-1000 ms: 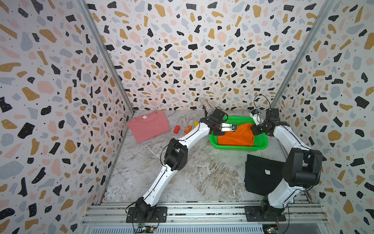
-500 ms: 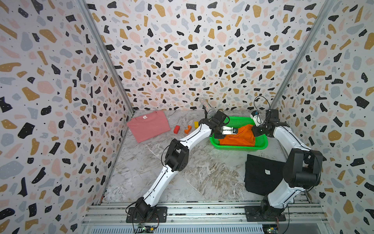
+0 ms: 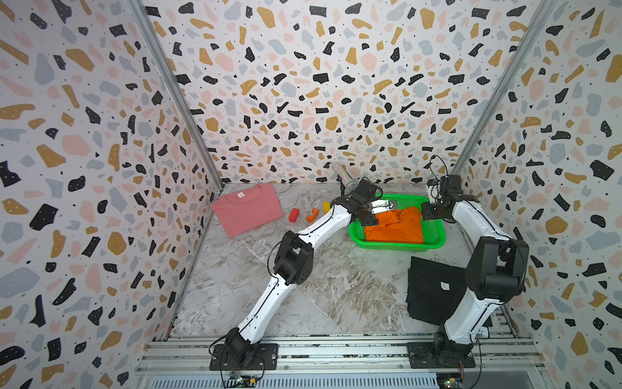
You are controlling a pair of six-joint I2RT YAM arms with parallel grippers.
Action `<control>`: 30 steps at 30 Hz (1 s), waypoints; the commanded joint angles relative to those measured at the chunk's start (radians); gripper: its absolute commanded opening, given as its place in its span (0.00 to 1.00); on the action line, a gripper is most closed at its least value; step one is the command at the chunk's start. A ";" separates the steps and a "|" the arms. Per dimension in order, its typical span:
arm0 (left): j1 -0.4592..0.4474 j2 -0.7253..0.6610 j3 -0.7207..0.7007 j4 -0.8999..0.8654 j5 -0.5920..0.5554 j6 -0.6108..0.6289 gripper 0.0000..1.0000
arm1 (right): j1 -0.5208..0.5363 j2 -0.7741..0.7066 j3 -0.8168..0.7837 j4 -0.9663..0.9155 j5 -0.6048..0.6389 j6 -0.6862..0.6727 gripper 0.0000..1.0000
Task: Put the folded t-shirts into the basket
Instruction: Place the T-shirt in the bin.
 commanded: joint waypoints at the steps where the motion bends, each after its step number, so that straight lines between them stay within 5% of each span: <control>1: -0.005 -0.025 0.053 0.075 -0.048 -0.025 1.00 | -0.001 -0.068 0.040 -0.034 0.004 0.059 0.55; 5: -0.005 -0.038 0.058 0.068 -0.079 -0.041 1.00 | -0.001 -0.124 0.035 -0.034 -0.081 0.097 0.55; 11: -0.001 -0.083 0.041 -0.018 -0.105 -0.078 1.00 | 0.010 -0.123 0.036 -0.043 -0.384 0.199 0.44; 18: 0.042 -0.225 0.075 -0.280 0.032 -0.276 1.00 | 0.111 0.013 0.116 -0.035 -0.394 0.414 0.41; 24: 0.087 -0.423 -0.158 -0.359 0.207 -0.420 1.00 | 0.150 0.166 0.255 -0.069 -0.303 0.457 0.43; 30: 0.099 -0.549 -0.270 -0.479 0.330 -0.434 0.98 | 0.174 0.286 0.367 -0.119 -0.277 0.504 0.43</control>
